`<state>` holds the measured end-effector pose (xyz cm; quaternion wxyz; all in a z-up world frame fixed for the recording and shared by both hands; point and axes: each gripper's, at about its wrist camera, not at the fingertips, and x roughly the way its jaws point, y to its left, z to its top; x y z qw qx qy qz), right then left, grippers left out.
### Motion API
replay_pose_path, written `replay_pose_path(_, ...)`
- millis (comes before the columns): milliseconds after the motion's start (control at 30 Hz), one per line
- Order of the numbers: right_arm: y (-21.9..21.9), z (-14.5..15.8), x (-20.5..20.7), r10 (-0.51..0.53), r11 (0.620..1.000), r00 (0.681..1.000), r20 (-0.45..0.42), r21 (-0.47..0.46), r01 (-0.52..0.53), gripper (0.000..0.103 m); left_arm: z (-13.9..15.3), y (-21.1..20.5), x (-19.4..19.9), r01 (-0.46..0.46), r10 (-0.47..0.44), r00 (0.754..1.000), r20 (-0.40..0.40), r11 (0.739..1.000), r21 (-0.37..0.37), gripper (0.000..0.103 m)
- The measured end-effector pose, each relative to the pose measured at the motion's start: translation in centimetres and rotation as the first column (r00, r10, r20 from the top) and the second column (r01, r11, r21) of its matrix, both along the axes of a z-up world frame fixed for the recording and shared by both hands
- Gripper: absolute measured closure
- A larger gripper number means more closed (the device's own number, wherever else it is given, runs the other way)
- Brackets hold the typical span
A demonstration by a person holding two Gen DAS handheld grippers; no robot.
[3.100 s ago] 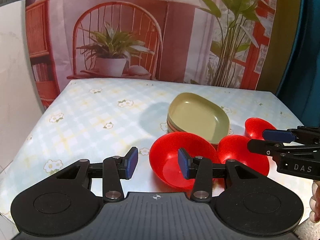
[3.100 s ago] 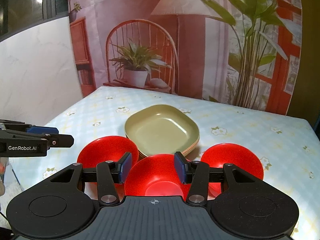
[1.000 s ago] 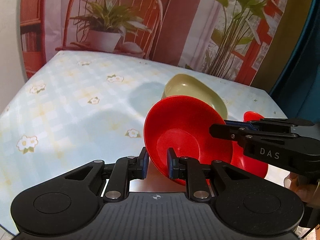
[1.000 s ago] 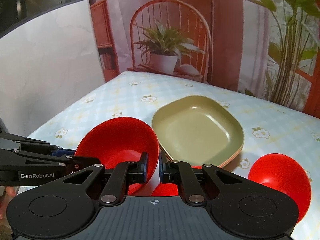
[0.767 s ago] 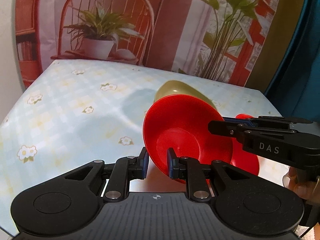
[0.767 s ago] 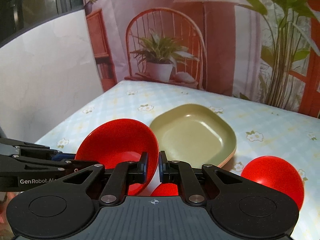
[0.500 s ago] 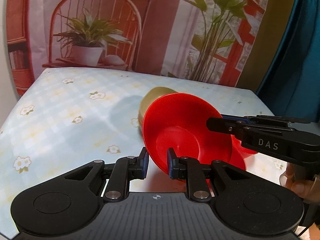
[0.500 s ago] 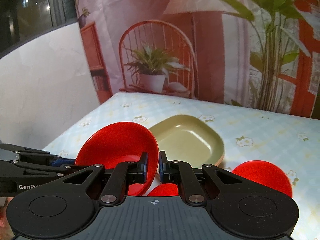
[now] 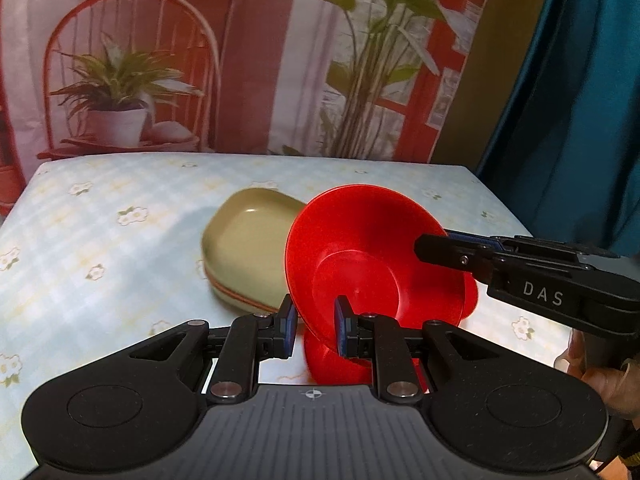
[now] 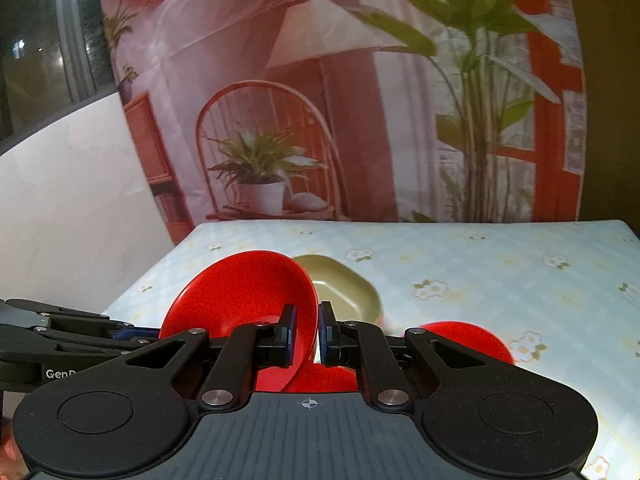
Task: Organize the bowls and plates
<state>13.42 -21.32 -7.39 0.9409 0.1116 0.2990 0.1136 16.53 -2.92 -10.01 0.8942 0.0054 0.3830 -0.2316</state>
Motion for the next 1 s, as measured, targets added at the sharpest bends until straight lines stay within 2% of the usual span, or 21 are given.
replay_pose_path(533,-3.4,-1.2,-1.2,-0.06,0.998,0.998,-0.031,0.027,0.061,0.092,-0.8,-2.5,1.2,0.069,-0.068,0.997,-0.048,0.997,0.027,0.082)
replay_pose_path(833,-2.9,-2.8,-1.6,-0.042,0.999,0.996,-0.074,0.019,0.043,0.091,-2.5,-1.7,1.2,0.048,-0.045,0.994,-0.103,0.999,0.021,0.082)
replay_pose_path(1000,-2.1,-3.8,-2.2,-0.032,0.999,0.995,-0.091,0.01,0.033,0.091,-3.2,-1.4,0.9,0.031,-0.028,0.994,-0.105,0.999,0.026,0.082)
